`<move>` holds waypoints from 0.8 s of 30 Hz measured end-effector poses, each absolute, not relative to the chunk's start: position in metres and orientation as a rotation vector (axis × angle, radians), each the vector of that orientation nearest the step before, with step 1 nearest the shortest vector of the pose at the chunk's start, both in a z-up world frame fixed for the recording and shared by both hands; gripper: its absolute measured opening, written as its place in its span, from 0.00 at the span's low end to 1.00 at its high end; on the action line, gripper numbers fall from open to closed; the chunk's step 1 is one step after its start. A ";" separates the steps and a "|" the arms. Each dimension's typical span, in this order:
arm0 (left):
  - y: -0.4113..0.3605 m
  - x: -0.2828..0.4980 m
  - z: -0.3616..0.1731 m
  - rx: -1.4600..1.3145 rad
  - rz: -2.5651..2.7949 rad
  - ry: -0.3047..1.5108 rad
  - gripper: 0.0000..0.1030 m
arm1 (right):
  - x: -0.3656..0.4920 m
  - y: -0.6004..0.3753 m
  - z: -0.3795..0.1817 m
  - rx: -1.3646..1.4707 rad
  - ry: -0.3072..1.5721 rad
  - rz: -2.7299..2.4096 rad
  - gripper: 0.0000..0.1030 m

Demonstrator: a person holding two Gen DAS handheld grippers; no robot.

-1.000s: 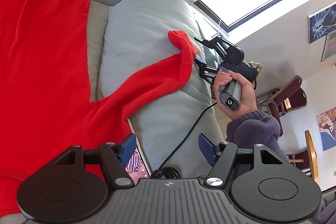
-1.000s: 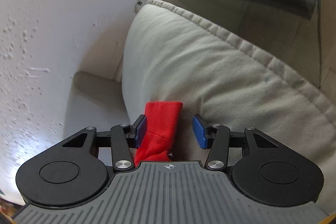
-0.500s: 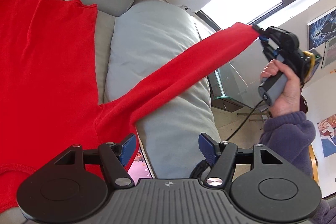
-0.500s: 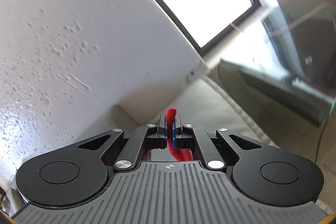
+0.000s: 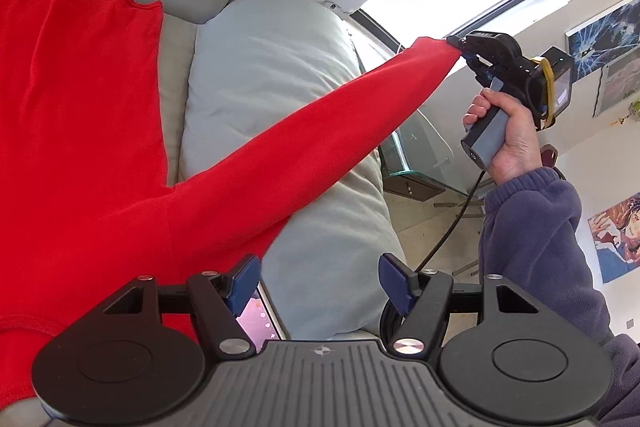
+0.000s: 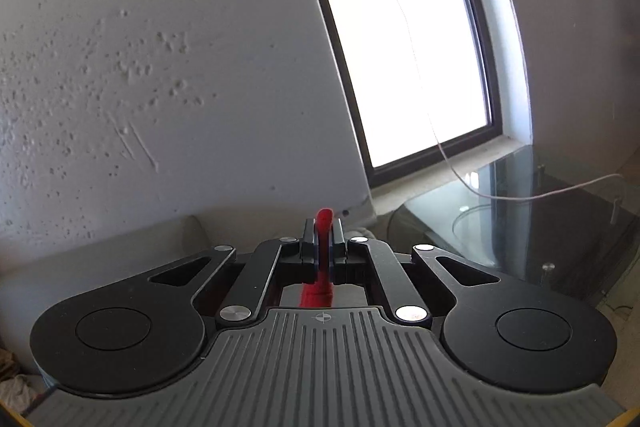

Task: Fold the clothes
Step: 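Pull the grasped sleeve outward with the right gripper to straighten it, then open the right gripper and release the stretched sleeve onto the sofa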

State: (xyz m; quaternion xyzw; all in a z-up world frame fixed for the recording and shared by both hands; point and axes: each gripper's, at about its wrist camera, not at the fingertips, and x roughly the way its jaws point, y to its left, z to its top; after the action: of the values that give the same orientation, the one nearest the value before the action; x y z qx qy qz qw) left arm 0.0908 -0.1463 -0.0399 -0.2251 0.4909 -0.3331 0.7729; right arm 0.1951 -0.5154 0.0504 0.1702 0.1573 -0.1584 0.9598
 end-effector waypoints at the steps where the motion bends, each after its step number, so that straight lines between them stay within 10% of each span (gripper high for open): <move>1: -0.148 0.094 -0.044 -0.487 -0.716 1.074 0.62 | 0.201 -0.524 0.040 0.356 0.335 -0.332 0.04; 10: -0.179 0.124 -0.084 -0.471 -0.726 1.201 0.62 | 0.243 -0.593 -0.058 0.425 0.476 -0.385 0.04; 12: -0.185 0.126 -0.089 -0.464 -0.732 1.225 0.62 | 0.252 -0.606 -0.083 0.487 0.579 -0.392 0.12; 14: -0.186 0.123 -0.089 -0.450 -0.739 1.233 0.62 | 0.253 -0.620 -0.104 0.578 0.683 -0.472 0.47; 21: -0.151 0.092 -0.061 -0.349 -0.730 1.158 0.62 | 0.164 -0.628 -0.082 0.774 0.625 -0.554 0.50; 24: -0.120 0.072 -0.050 -0.290 -0.671 1.093 0.64 | 0.120 -0.605 -0.051 0.793 0.625 -0.495 0.66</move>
State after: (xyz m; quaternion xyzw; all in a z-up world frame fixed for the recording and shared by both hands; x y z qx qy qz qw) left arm 0.0720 -0.1203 -0.0500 -0.1346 0.5080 -0.3117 0.7916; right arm 0.1198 -0.6053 -0.0506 0.3758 0.2962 -0.2347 0.8461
